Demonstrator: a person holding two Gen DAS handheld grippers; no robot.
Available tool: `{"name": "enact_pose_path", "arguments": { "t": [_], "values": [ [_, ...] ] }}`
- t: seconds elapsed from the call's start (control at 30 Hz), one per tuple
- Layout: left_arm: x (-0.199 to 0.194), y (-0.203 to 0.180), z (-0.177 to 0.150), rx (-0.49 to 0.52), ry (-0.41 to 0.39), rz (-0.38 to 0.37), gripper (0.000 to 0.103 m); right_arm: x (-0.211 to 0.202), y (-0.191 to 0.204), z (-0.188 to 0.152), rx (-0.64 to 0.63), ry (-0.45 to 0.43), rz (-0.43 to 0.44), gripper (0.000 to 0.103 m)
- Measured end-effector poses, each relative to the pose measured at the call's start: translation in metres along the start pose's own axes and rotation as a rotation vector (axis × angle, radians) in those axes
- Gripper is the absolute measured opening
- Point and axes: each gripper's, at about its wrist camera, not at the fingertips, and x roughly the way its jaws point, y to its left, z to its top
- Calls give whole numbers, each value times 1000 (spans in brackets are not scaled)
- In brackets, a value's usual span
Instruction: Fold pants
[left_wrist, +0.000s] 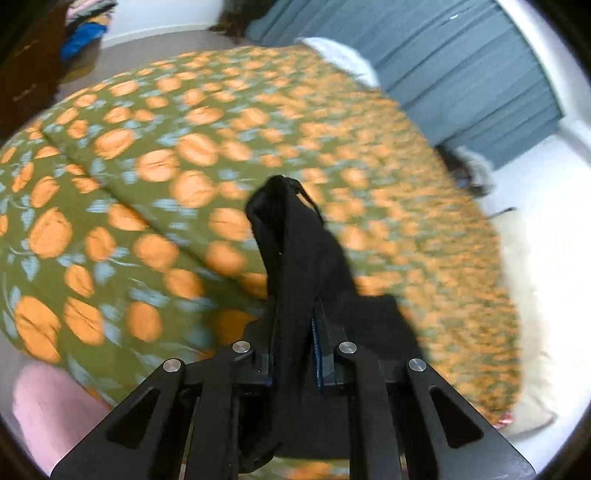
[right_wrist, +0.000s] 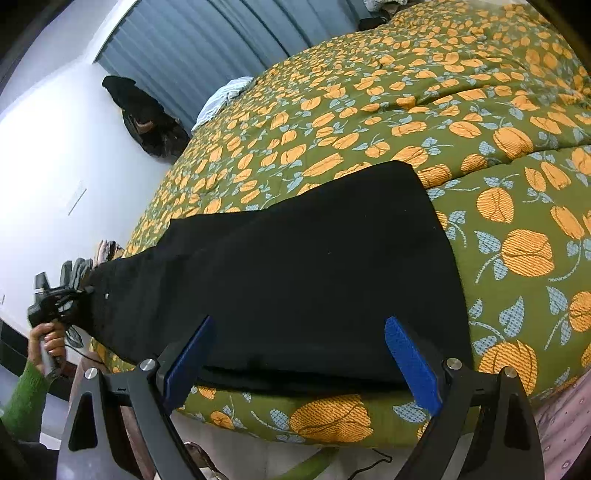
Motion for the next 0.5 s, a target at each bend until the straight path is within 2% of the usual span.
{"name": "enact_pose_path", "arguments": {
  "t": [0.03,0.17,0.3,0.37,0.4,0.43,0.47,0.5],
  "values": [
    [-3,-12,-2,14,1,-27,11,0,0,0,5,-2,2,93],
    [-6,-106,-32,179,35,-151,11,4,-1,2,14,1,14,93],
    [41,-185,-75,320,123,-229,11,2,0,2,18,-7,24,93],
    [85,-214,-106,359,186,-198,11,-2,-2,1,26,-19,25,93],
    [106,-223,-119,369,226,-173,15,-5,-4,1,34,-28,24,93],
    [130,-232,-134,389,280,-153,16,-8,-7,1,47,-39,24,93],
    [160,-241,-152,424,368,-124,16,-11,-10,1,62,-51,24,93],
    [174,-246,-164,443,424,-85,16,-14,-13,1,75,-62,24,93]
  ]
}}
